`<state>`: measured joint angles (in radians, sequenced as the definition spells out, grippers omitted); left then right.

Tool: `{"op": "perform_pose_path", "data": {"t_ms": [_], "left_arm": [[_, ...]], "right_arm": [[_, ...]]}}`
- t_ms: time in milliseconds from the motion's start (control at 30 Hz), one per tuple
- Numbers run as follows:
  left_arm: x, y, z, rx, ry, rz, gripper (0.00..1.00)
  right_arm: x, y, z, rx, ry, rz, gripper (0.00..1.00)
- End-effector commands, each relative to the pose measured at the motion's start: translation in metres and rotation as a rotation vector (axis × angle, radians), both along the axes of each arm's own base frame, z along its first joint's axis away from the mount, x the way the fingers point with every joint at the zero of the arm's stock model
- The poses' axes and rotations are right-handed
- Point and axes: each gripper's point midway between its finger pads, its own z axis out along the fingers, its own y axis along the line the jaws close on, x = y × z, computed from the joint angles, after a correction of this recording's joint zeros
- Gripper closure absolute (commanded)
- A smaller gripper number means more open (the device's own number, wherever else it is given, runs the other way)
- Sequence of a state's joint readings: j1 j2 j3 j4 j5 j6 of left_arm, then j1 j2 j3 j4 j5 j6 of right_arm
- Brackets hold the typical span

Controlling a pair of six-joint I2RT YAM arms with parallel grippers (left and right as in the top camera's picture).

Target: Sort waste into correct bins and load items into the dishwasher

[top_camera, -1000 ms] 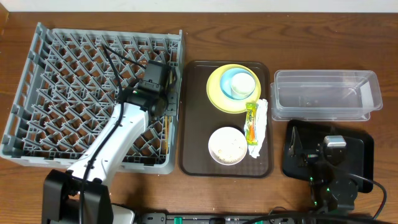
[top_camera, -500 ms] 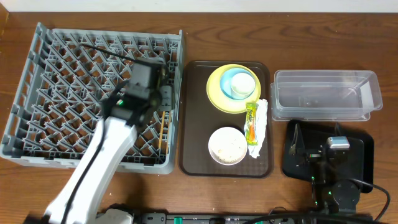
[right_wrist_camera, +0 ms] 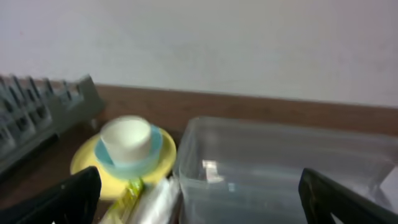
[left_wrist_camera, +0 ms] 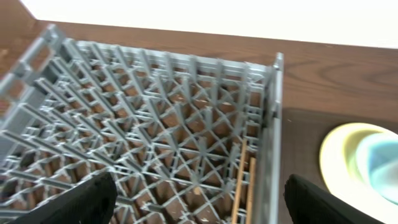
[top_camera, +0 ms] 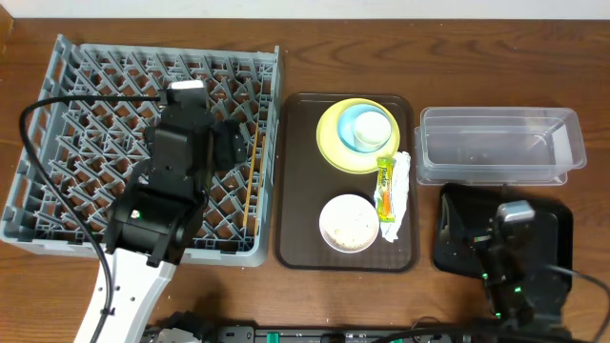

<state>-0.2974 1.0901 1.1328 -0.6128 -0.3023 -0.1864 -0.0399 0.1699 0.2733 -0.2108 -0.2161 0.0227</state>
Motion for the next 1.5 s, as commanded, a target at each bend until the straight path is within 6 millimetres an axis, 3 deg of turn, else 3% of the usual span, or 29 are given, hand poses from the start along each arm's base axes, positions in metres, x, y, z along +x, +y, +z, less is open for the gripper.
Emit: {"op": "perform_pose_path", "data": {"t_ms": [0,100,233,367,500,567,600,733,833,867,1000,1133,1267,1467], "left_arm": [[-0.002,0.012,0.011,0.026,-0.025,0.063,0.10],[-0.008,0.014,-0.001,0.046,0.033,0.062,0.10],[-0.015,0.016,-0.012,0.065,0.089,0.061,0.10],[-0.019,0.018,-0.016,0.074,0.115,0.061,0.09],[-0.019,0.018,-0.016,0.073,0.114,0.061,0.09],[-0.019,0.018,-0.017,0.074,0.115,0.061,0.09],[-0.019,0.018,-0.017,0.074,0.115,0.061,0.09],[-0.019,0.018,-0.017,0.074,0.115,0.061,0.09],[-0.019,0.018,-0.017,0.074,0.115,0.060,0.09],[-0.019,0.018,-0.017,0.074,0.115,0.060,0.09],[-0.019,0.018,-0.017,0.074,0.115,0.060,0.09],[-0.019,0.018,-0.017,0.074,0.115,0.060,0.08],[-0.019,0.018,-0.017,0.074,0.115,0.061,0.08],[-0.019,0.018,-0.017,0.074,0.115,0.060,0.08]], "right_arm": [[0.003,0.008,0.050,0.018,0.027,0.039,0.01],[0.015,0.009,0.069,0.009,0.203,0.050,0.01],[0.030,0.012,0.079,-0.010,0.449,0.082,0.01],[0.051,0.029,0.099,0.070,0.548,0.174,0.01],[0.038,0.060,0.093,0.159,0.689,0.358,0.01],[0.032,0.056,0.076,0.158,0.773,0.338,0.09],[0.027,0.047,0.059,0.185,0.865,0.251,0.19],[0.003,0.018,0.006,0.223,1.093,-0.015,0.36],[-0.015,0.005,-0.036,0.228,1.215,-0.138,0.61],[-0.021,0.005,-0.052,0.241,1.256,-0.159,0.65],[-0.038,0.009,-0.109,0.257,1.351,-0.205,0.67],[-0.039,0.008,-0.148,0.213,1.335,-0.283,0.66],[-0.034,-0.006,-0.167,0.107,1.262,-0.386,0.66],[-0.019,0.001,-0.187,0.074,1.207,-0.364,0.70]]}}
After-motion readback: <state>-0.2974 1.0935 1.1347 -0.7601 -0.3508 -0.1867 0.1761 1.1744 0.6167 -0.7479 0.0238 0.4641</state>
